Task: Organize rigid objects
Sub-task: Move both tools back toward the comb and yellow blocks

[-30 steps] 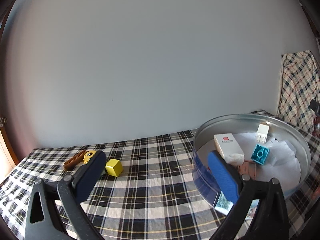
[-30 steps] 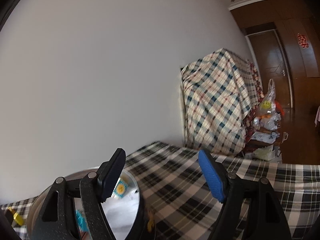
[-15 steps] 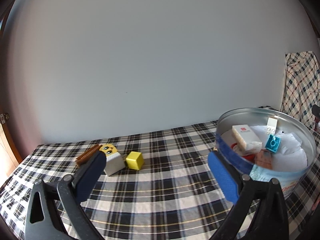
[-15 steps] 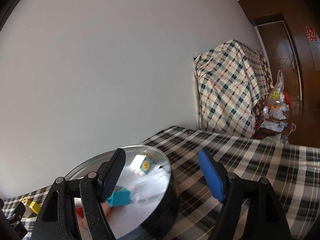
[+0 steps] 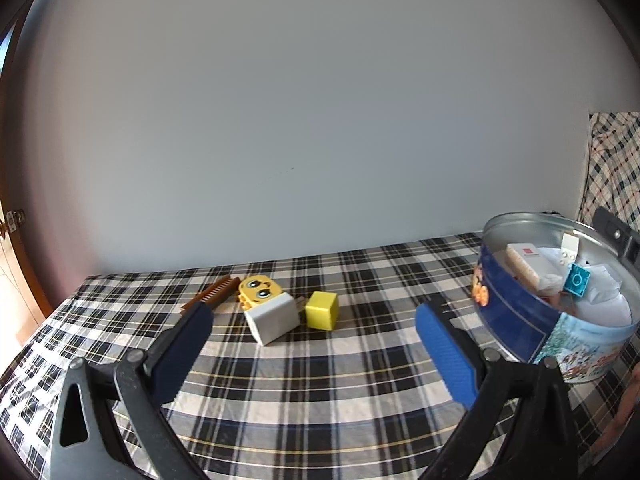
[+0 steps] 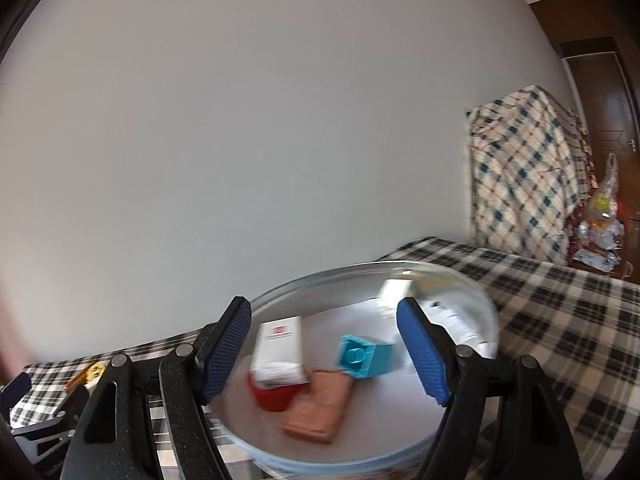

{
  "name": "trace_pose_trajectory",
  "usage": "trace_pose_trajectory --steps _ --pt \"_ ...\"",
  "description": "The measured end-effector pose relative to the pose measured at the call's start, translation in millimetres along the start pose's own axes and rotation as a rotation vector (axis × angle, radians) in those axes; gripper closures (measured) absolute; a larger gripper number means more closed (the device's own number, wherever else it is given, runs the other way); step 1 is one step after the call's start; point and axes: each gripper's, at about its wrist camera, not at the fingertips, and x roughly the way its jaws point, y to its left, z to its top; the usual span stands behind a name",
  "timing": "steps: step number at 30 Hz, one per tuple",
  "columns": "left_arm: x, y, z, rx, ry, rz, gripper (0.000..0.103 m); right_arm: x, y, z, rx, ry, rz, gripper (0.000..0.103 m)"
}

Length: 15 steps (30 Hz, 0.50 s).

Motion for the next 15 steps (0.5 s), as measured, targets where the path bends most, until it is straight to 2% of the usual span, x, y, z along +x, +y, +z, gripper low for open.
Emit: trace_pose_trajectory --steps 15 --pt "30.4 83.8 -1.7 -0.105 0.081 0.072 0.000 17.9 79.2 -20.9 -0.026 0.081 0.152 0.026"
